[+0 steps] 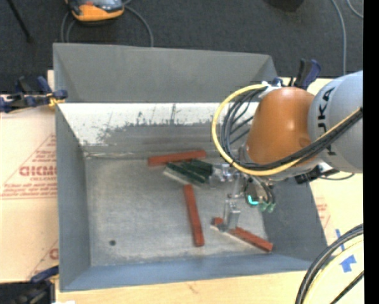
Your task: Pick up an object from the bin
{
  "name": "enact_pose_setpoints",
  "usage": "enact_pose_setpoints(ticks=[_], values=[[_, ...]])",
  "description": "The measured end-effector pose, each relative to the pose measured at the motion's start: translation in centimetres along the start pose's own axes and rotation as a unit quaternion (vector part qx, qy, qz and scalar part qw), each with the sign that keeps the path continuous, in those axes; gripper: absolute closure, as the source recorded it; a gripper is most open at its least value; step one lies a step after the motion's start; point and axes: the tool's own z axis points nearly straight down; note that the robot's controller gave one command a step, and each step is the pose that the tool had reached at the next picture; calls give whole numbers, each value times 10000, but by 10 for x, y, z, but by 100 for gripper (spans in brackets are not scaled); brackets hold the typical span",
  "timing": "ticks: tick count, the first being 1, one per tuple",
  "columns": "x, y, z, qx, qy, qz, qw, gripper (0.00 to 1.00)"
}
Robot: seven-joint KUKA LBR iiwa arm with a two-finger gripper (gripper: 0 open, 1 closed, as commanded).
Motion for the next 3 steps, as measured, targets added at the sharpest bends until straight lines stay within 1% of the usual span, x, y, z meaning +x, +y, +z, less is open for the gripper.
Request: enact_pose_setpoints(ticks=[1, 2, 3], values=[[-1, 0, -4, 2, -30, -2, 10000, 0], [11, -13, 12, 3, -74, -508, 9987, 0], [18, -45, 71, 18, -52, -1977, 9802, 0]])
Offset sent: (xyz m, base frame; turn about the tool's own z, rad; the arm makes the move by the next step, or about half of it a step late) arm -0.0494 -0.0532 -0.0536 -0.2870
